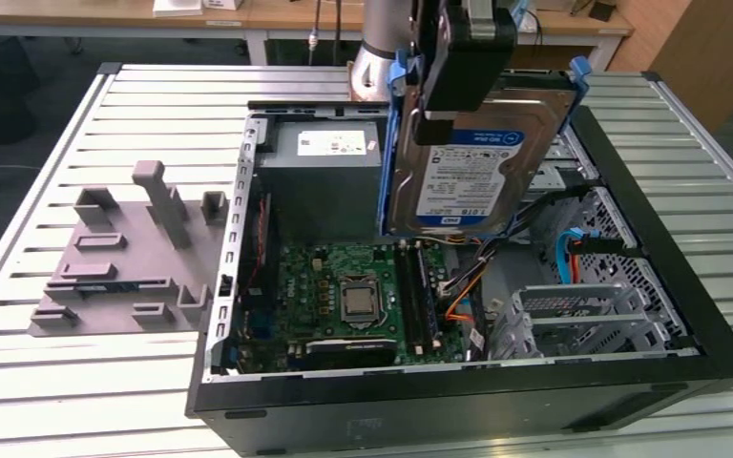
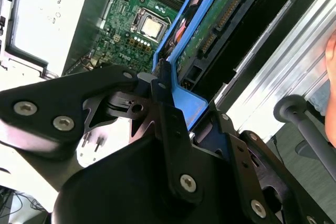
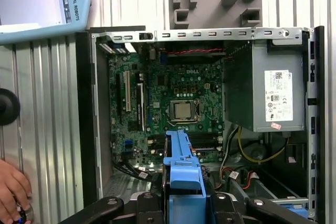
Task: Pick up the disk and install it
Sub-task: 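Insert the disk into the insertion slot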
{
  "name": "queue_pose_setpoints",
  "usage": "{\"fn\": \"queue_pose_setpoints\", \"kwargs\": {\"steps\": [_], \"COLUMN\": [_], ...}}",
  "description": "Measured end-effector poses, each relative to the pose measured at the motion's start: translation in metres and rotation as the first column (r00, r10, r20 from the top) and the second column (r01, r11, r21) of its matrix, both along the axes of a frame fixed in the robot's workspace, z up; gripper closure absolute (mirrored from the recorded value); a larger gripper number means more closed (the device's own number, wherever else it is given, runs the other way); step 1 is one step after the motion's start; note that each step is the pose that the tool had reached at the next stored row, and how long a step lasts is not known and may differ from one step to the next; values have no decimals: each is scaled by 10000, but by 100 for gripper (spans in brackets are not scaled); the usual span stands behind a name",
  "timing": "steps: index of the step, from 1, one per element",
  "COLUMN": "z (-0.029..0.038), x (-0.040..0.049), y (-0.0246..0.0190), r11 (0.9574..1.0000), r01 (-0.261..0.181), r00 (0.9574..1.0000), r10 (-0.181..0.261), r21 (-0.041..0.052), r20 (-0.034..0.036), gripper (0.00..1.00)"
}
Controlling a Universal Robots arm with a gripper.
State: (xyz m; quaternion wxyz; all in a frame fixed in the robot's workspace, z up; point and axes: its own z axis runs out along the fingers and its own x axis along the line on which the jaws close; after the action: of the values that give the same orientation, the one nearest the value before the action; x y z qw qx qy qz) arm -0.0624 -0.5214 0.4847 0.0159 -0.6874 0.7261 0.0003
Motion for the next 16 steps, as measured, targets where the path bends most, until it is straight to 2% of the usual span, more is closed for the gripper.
{"fn": "queue_pose_setpoints", "kwargs": {"steps": [3, 10, 16], "z": [-3, -13, -18], "x": [-1, 0, 87], "y": [-44, -209, -234], "r11": [10000, 10000, 10000], "r01": [1, 2, 1], "r00": [10000, 10000, 10000], "r10": [-1, -2, -1], "r21": [1, 3, 0], "r20": [0, 1, 0], "gripper": [64, 64, 64]}}
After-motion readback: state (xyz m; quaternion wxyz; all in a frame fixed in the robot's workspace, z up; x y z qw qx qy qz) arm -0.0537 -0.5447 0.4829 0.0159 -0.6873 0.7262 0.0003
